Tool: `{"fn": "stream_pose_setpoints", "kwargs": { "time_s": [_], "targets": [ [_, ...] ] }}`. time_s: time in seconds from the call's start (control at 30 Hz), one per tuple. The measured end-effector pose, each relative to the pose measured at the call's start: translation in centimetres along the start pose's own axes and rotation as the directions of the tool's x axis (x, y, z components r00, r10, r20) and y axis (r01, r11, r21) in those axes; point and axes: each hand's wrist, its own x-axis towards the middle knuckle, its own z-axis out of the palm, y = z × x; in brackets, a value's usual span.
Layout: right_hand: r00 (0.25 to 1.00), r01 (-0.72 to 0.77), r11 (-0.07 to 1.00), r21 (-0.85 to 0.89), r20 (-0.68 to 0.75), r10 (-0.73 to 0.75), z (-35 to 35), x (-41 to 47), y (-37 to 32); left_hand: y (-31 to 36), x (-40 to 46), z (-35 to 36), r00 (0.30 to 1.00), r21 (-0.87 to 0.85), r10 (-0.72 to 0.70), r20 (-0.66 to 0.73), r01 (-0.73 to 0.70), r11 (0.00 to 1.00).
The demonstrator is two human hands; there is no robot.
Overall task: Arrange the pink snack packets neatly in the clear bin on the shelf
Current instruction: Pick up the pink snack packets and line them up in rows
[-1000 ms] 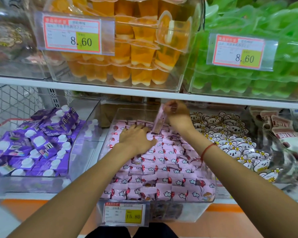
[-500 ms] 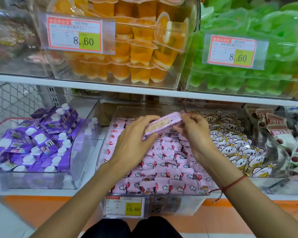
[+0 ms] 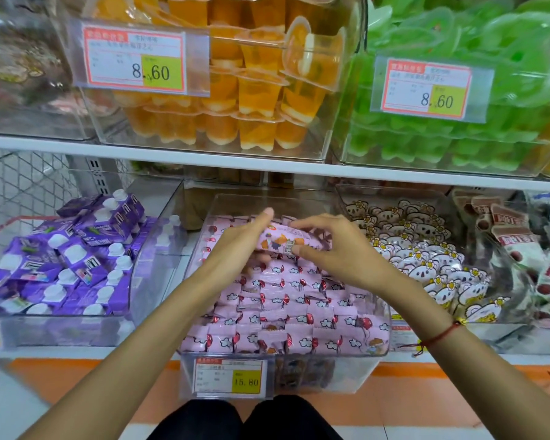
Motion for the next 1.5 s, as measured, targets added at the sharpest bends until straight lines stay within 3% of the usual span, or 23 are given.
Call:
{"fn": "stream_pose_setpoints", "kwargs": {
  "time_s": [0.07, 0.13, 0.3, 0.47, 0.5, 0.6, 0.67, 0.73, 0.8, 0.9, 0.97, 1.03, 1.13, 1.2, 1.27, 1.4, 1.5],
  "targets": [
    [0.991, -0.132, 0.947, 0.292, 0.058, 0.120, -0.2, -0.1, 0.0, 0.5, -0.1, -0.3, 1.000, -0.014, -0.022, -0.021, 0.022, 1.000],
    [0.969, -0.247, 0.824, 0.510, 0.131, 0.210, -0.3, -0.4, -0.1, 1.0, -0.1, -0.3, 0.998, -0.028, -0.052, -0.025, 0.052, 0.998],
    [0.945, -0.326, 0.720, 0.612, 0.181, 0.274, -0.3, -0.4, 0.3, 1.4, 0.0, 0.1, 0.997, -0.051, -0.070, -0.029, 0.068, 0.996],
    [0.886, -0.433, 0.428, 0.793, 0.288, 0.363, -0.9, -0.4, 0.7, 1.1, 0.6, 0.6, 0.998, -0.046, -0.046, -0.047, 0.044, 0.998],
    [0.891, -0.433, 0.474, 0.767, 0.285, 0.353, -0.9, -0.4, 0.8, 1.1, 0.9, 0.7, 0.998, -0.032, -0.031, -0.052, 0.029, 0.999],
    [0.942, -0.334, 0.760, 0.558, 0.190, 0.275, -1.0, -0.6, 0.6, 1.3, 2.0, 1.3, 0.998, 0.050, 0.048, -0.046, -0.046, 0.998],
    [0.964, -0.265, 0.818, 0.510, 0.121, 0.237, -1.2, -0.5, 0.5, 1.5, 3.2, 1.4, 0.992, 0.124, 0.114, -0.051, -0.107, 0.986],
    [0.957, -0.278, 0.839, 0.467, 0.058, 0.285, -1.4, -0.2, 0.5, 1.3, 4.6, 1.1, 0.981, 0.211, 0.178, -0.083, -0.157, 0.965],
    [0.932, -0.330, 0.809, 0.486, 0.032, 0.361, -1.4, 0.3, 0.7, 0.3, 5.9, 0.5, 0.964, 0.416, 0.245, -0.101, -0.183, 0.891],
    [0.912, -0.376, 0.813, 0.445, 0.024, 0.409, -0.7, 1.8, 1.1, -1.3, 7.1, 0.0, 0.967, 0.741, 0.240, 0.083, -0.221, 0.634],
    [0.908, -0.375, 0.799, 0.470, 0.013, 0.418, 0.3, 3.0, 1.3, -2.1, 7.6, 0.0, 0.958, 0.829, 0.201, 0.203, -0.277, 0.486],
    [0.903, -0.383, 0.804, 0.456, 0.001, 0.429, 1.6, 4.2, 1.8, -2.3, 7.8, -0.2, 0.958, 0.870, 0.153, 0.243, -0.286, 0.403],
    [0.881, -0.424, 0.825, 0.372, -0.039, 0.471, 3.9, 5.9, 2.5, -2.3, 7.8, -0.6, 0.962, 0.906, 0.161, 0.222, -0.264, 0.331],
    [0.888, -0.377, 0.863, 0.337, -0.135, 0.440, 5.1, 6.5, 2.7, -2.3, 7.6, -0.5, 0.963, 0.920, 0.167, 0.211, -0.253, 0.300],
    [0.904, -0.323, 0.894, 0.311, -0.179, 0.389, 5.7, 6.7, 2.7, -2.3, 7.6, -0.4, 0.969, 0.921, 0.144, 0.201, -0.237, 0.310],
    [0.951, -0.253, 0.938, 0.238, -0.118, 0.286, 4.7, 7.5, 3.1, -2.1, 7.6, -0.4, 0.974, 0.918, 0.111, 0.197, -0.223, 0.329],
    [0.977, -0.167, 0.985, 0.052, -0.128, 0.172, 2.9, 7.6, 3.5, -2.1, 7.6, -0.3, 0.975, 0.914, 0.103, 0.198, -0.221, 0.341]
  ]
}}
